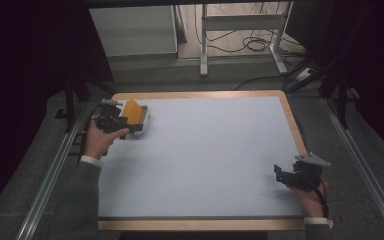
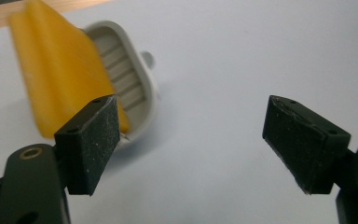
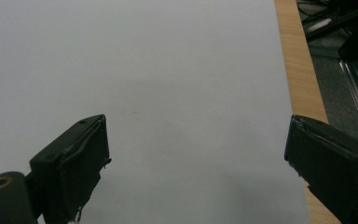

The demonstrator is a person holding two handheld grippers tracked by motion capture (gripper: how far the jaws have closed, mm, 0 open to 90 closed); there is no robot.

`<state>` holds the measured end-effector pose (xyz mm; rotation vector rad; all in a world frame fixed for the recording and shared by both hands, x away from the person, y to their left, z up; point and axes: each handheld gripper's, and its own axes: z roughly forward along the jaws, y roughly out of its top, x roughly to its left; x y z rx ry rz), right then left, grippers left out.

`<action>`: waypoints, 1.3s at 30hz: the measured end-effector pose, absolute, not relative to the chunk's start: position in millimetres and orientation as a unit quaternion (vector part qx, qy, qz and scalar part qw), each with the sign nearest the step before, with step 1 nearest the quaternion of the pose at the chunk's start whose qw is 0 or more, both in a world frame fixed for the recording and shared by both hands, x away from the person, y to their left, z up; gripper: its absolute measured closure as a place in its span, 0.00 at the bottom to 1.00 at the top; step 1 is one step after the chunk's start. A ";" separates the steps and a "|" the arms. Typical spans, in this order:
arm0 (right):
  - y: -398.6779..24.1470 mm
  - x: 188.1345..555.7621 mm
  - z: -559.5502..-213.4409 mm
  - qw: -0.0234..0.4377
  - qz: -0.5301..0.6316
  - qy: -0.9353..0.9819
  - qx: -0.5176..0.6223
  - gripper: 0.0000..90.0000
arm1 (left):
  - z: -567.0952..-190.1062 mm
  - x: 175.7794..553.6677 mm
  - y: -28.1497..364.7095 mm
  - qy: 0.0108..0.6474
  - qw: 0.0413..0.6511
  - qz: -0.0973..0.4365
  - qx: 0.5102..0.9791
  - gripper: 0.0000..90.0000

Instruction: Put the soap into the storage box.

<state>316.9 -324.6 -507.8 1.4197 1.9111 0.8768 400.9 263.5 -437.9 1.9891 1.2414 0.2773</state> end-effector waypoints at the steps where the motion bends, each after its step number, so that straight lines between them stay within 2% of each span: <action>1: -322.9 316.5 -507.3 0.299 0.332 0.720 0.531 0.07 | -439.7 393.9 262.3 0.481 0.385 0.107 0.780 0.22; 5: -317.9 314.0 -503.5 0.303 0.348 0.727 0.509 0.07 | -452.8 361.7 253.1 0.461 0.395 0.101 0.788 0.21; 10: -314.2 312.9 -502.6 0.301 0.353 0.732 0.499 0.07 | -469.1 343.0 242.2 0.452 0.384 0.106 0.798 0.21; 13: -310.6 312.6 -503.1 0.301 0.355 0.735 0.493 0.07 | -479.8 334.9 234.8 0.452 0.400 0.096 0.791 0.22; 15: -307.6 311.4 -502.4 0.299 0.361 0.742 0.480 0.07 | -486.7 328.8 227.6 0.446 0.379 0.107 0.804 0.21; 28: -298.8 308.5 -501.5 0.298 0.367 0.755 0.454 0.07 | -512.0 314.8 226.4 0.455 0.371 0.090 0.805 0.21; 39: -301.2 308.7 -500.4 0.289 0.381 0.752 0.454 0.07 | -515.2 313.5 228.3 0.465 0.377 0.087 0.796 0.21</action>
